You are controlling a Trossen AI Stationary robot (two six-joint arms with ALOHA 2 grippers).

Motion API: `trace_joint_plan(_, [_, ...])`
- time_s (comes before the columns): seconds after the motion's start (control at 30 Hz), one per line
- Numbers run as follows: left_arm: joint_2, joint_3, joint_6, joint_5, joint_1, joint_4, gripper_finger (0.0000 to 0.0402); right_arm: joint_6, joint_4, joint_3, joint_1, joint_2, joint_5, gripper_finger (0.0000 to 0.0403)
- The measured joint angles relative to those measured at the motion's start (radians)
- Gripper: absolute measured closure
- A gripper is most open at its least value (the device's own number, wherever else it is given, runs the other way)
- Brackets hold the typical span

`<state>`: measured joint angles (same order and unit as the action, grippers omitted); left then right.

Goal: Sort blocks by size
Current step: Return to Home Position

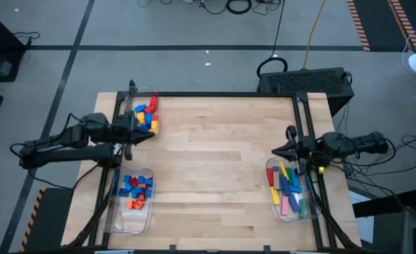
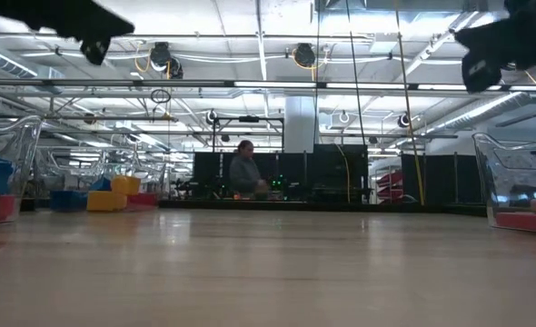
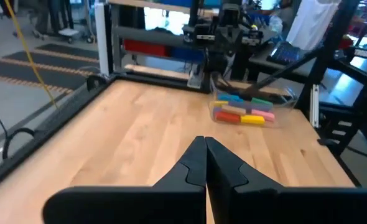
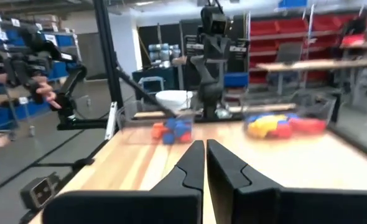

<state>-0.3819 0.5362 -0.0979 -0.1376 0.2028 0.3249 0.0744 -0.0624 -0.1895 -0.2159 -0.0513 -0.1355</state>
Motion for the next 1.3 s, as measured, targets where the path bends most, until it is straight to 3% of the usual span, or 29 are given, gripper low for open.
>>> trace_joint_plan(0.17, [0.096, -0.119, -0.028, -0.035, 0.0, -0.033, 0.04, 0.077, 0.047, 0.072, 0.041, 0.041, 0.083, 0.0403])
trace_joint_plan(0.33, [0.167, -0.219, -0.027, -0.047, 0.0, -0.196, 0.04, 0.082, 0.132, 0.109, 0.061, 0.049, 0.09, 0.0403])
trace_joint_plan(0.57, [0.26, -0.329, -0.021, -0.108, 0.0, -0.293, 0.04, 0.127, 0.262, 0.177, 0.073, 0.048, 0.089, 0.0403])
trace_joint_plan(0.97, [0.35, -0.416, 0.035, -0.158, 0.0, -0.304, 0.04, 0.128, 0.269, 0.176, 0.073, 0.047, 0.09, 0.0403])
trace_joint_plan(1.3, [0.365, -0.434, 0.062, -0.049, 0.0, -0.294, 0.04, 0.179, 0.268, 0.176, 0.073, 0.046, 0.085, 0.0403])
